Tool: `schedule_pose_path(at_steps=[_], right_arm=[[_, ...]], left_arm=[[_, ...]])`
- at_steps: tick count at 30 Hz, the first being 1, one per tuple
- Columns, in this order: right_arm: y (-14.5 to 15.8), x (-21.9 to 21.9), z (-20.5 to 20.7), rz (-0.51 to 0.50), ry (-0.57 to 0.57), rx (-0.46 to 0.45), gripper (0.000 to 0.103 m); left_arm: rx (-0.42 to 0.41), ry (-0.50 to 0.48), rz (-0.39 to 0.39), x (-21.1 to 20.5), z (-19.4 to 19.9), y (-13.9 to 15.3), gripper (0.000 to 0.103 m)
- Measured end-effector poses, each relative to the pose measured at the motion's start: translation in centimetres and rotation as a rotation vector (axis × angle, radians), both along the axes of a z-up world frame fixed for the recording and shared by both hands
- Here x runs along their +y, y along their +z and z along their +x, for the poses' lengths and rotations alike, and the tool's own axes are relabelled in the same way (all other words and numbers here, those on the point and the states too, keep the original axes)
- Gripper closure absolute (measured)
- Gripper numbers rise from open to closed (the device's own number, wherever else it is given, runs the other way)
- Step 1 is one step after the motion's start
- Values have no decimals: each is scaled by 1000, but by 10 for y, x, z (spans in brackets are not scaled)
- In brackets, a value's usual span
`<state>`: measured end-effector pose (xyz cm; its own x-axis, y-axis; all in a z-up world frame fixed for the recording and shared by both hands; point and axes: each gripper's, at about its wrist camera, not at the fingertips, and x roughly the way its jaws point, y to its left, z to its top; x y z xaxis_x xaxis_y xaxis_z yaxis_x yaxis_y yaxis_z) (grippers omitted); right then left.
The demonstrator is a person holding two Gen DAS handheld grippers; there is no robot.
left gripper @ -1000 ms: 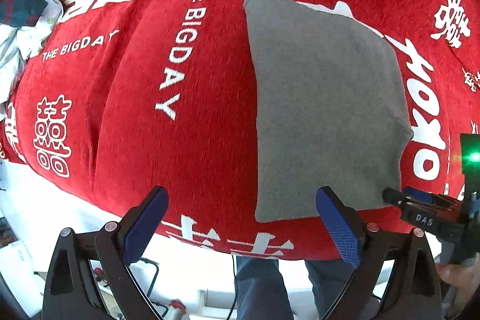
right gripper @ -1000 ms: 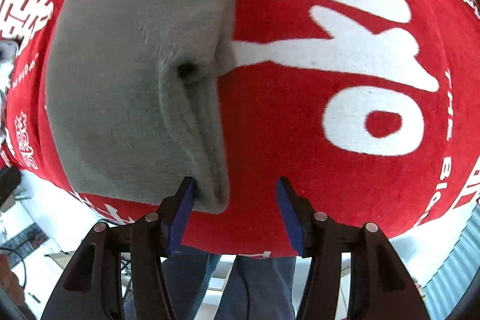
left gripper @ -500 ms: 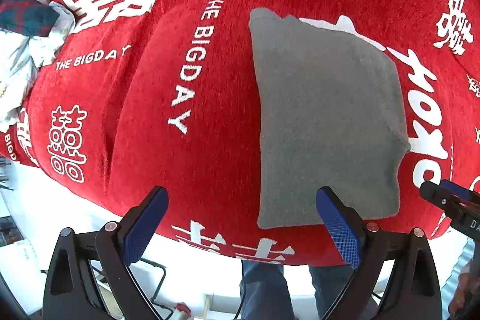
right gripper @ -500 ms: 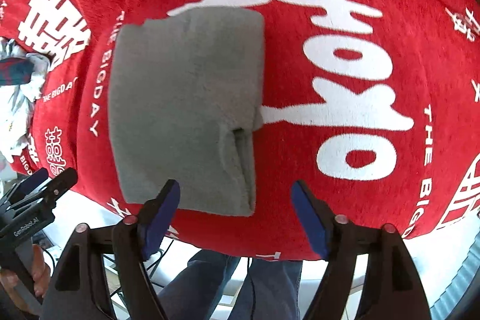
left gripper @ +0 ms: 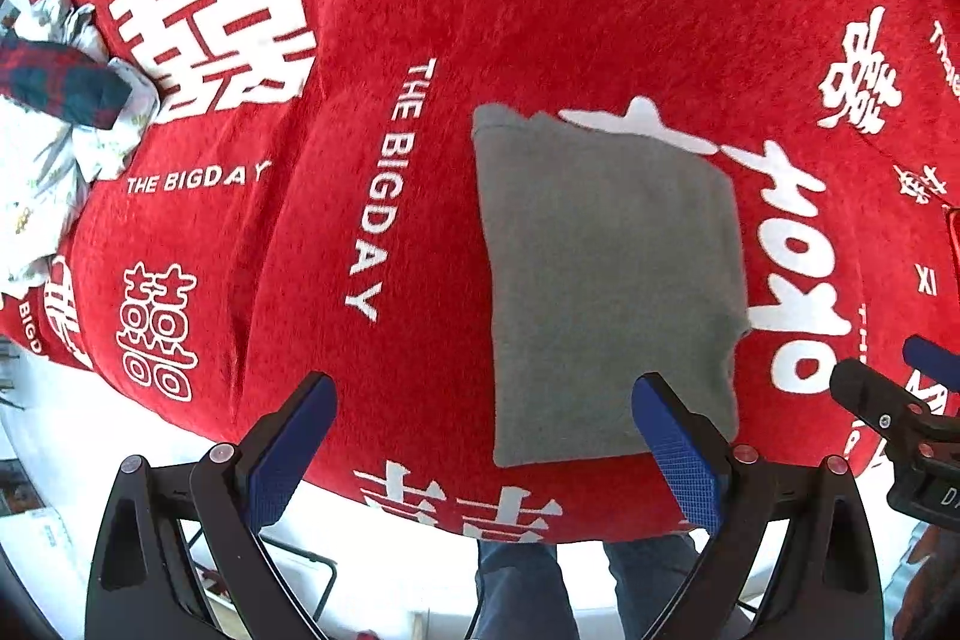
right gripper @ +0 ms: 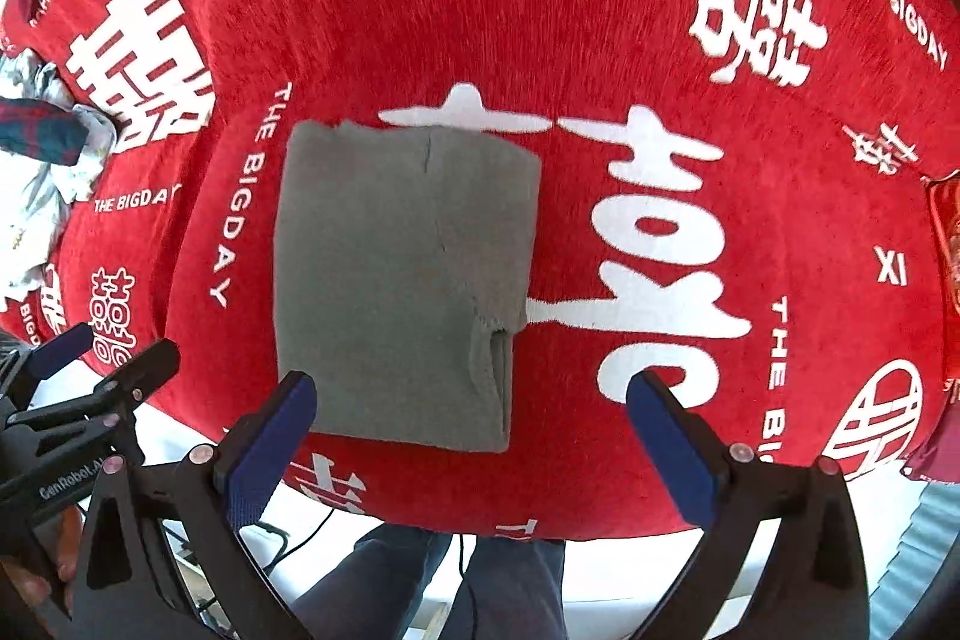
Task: Fold small clothes
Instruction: 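Withdraw both open tools up from the folded square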
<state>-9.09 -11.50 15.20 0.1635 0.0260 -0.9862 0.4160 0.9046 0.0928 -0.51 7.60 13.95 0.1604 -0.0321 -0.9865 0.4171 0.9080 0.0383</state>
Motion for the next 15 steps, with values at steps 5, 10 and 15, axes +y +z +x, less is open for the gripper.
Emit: schedule_pose_path(at_steps=[5,10,15], right_arm=[[22,4,1,-20,-10,-13,0],[35,9,-1,-31,-24,-26,0],[40,10,-3,-32,-54,-37,0]], left_arm=[[-26,-21,-16,-3,-2,22,4],[-44,-33,-43,-3,-5,38,4],[-86,-31,-46,-3,-7,52,4]])
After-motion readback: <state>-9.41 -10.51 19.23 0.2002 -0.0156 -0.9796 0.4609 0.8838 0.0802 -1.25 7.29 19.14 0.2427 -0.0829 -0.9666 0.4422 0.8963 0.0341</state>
